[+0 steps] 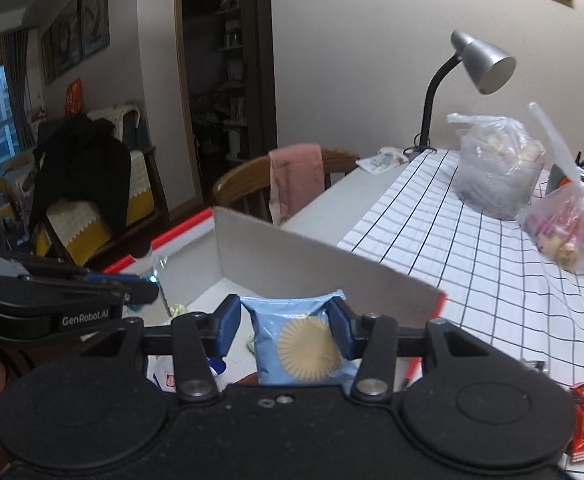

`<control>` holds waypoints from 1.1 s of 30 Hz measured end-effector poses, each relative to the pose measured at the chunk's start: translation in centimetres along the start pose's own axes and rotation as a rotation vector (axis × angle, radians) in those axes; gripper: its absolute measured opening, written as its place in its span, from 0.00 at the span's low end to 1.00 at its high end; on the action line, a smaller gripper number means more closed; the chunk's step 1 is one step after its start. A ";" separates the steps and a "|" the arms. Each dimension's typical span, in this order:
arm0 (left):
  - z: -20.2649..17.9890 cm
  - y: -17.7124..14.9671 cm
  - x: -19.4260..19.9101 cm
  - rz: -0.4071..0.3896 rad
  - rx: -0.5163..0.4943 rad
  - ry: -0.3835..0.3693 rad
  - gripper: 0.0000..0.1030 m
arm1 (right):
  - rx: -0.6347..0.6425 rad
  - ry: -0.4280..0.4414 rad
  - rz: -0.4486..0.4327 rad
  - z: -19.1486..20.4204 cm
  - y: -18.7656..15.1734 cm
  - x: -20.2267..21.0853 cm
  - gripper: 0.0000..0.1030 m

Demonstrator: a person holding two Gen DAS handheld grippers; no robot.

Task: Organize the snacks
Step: 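Carry the blue candy and cookie packet with both tools over the red box, then open the right tool dropping the cookie packet while the left tool releases the candy, then move both tools back to the remaining snacks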

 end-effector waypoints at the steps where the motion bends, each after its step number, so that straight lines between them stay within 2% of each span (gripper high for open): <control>1: 0.3 0.0 -0.5 0.009 0.003 0.006 0.11 | 0.003 0.004 0.012 0.2 -0.2 -0.6 0.45; 13: 0.4 -1.3 -4.9 0.105 -0.027 0.015 0.11 | 0.029 0.024 0.091 1.8 -1.5 -3.3 0.45; 23: 0.2 -2.6 -5.4 0.137 -0.044 0.008 0.12 | 0.030 0.026 0.121 1.9 -2.4 -3.1 0.48; 30: -0.1 -2.7 -4.1 0.122 -0.038 -0.004 0.26 | 0.022 0.022 0.097 1.7 -2.4 -1.4 0.54; 33: -0.3 -2.5 -3.3 0.109 -0.033 -0.013 0.27 | 0.013 0.016 0.074 1.5 -2.1 -0.3 0.61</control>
Point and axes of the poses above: each gripper's, at about its wrist camera, not at the fingertips, and x roughly against the way its jaws point, z to its left, y to its top, the point moved 4 cm from there along -x, roughly the way its jaws point, and after that the axes turned 10 degrees about x, right-handed, at the moved point
